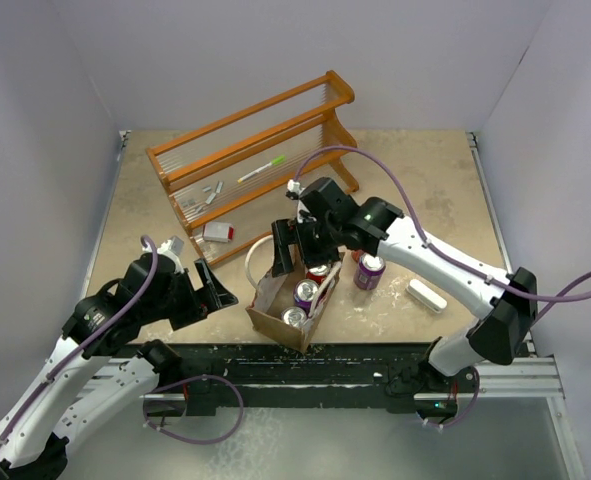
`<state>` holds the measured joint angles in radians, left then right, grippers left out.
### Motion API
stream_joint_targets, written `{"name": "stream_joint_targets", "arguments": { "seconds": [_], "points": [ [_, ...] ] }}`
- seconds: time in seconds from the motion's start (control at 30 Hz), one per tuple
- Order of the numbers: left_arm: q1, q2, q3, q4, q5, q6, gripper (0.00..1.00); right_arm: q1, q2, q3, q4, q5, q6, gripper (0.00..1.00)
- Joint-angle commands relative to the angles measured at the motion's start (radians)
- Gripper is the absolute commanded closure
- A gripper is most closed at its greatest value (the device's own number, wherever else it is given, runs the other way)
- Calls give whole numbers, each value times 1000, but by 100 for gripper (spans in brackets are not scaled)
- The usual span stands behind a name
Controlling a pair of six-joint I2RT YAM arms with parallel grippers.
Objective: Take the beverage out of the canvas bag
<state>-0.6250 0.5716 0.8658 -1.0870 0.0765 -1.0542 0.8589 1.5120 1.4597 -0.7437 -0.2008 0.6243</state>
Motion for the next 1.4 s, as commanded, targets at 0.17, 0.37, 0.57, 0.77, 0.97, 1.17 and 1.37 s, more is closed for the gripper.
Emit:
{"name": "stream_joint_targets", "arguments": {
  "seconds": [0.17, 0.37, 0.57, 0.77, 0.97, 1.17, 1.37],
  "points": [
    [-4, 13, 10, -11, -12, 11, 6, 6, -8, -104, -25, 30, 27, 5],
    [-5, 20, 15, -17, -15, 23, 5, 9, 6, -130, -28, 67, 32, 5],
    [-5, 27, 26, -22, -20, 29, 5, 14, 29, -141, -52, 114, 35, 4],
    [-5, 38, 30, -20, -18, 31, 5, 24, 60, -156, -58, 144, 35, 4],
    [-5, 43, 33, -18, -17, 29, 5, 51, 93, -178, -33, 153, 39, 4],
    [-5, 49, 33, -12, -14, 24, 5, 76, 146, -174, -37, 202, 60, 4],
    [-4, 54, 27, -10, -11, 22, 5, 115, 198, -184, -39, 240, 84, 6]
  ]
}}
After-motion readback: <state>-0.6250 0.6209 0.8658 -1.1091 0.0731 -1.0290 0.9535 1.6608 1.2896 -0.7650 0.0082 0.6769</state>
